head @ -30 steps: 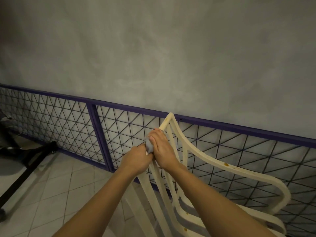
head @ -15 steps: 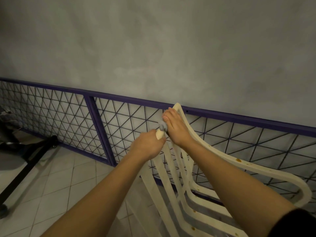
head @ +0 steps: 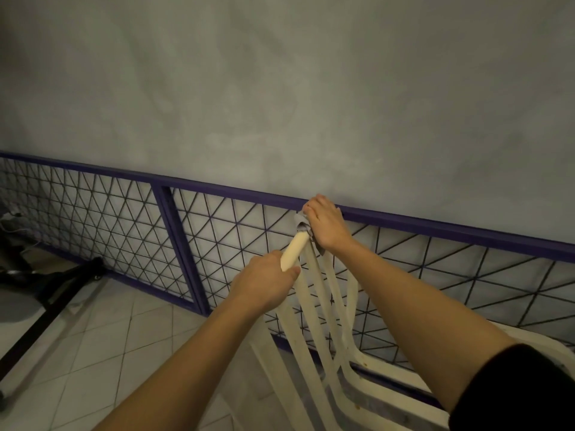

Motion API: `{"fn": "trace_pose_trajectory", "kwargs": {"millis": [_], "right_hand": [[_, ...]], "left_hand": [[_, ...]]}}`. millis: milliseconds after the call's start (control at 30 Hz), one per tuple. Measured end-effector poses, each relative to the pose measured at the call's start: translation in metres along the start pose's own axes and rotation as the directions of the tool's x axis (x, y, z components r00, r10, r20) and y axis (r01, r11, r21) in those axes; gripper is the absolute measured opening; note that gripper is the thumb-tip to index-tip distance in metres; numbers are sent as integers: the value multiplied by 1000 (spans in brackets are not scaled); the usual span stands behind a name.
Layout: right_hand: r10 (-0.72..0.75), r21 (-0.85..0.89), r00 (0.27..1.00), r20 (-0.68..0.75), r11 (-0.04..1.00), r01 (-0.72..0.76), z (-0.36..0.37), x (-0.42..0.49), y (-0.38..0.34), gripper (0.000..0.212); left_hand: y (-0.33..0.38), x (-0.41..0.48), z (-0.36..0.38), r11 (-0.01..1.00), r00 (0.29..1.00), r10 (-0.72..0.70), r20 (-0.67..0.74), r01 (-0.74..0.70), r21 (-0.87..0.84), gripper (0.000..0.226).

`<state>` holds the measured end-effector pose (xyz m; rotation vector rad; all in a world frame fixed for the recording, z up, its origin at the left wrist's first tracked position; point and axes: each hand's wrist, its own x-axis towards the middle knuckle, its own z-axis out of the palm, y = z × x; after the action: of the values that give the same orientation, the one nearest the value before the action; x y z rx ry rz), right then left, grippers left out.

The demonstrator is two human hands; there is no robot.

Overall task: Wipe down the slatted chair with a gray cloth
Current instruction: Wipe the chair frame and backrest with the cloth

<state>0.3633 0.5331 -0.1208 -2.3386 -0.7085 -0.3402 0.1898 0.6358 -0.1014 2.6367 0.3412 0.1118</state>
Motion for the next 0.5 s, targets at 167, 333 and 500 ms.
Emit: {"fn": "trace_pose_trajectory", "kwargs": {"millis": [167,333,500], "right_hand": [[48,-8,999,24,999,-48,-3,-8,-14,28],[3,-192,992,123,981,21,11,-30,-24,39],[-62,-103,997,48,992,67,-3,-78,-69,33]], "left_hand": [[1,-2,-3,1000,1000,7,6,-7,-11,29],[5,-10,-9,996,987,-26,-156,13,-83,46],[13,-30,-20,991,907,40,-420,-90,-100,37]]}}
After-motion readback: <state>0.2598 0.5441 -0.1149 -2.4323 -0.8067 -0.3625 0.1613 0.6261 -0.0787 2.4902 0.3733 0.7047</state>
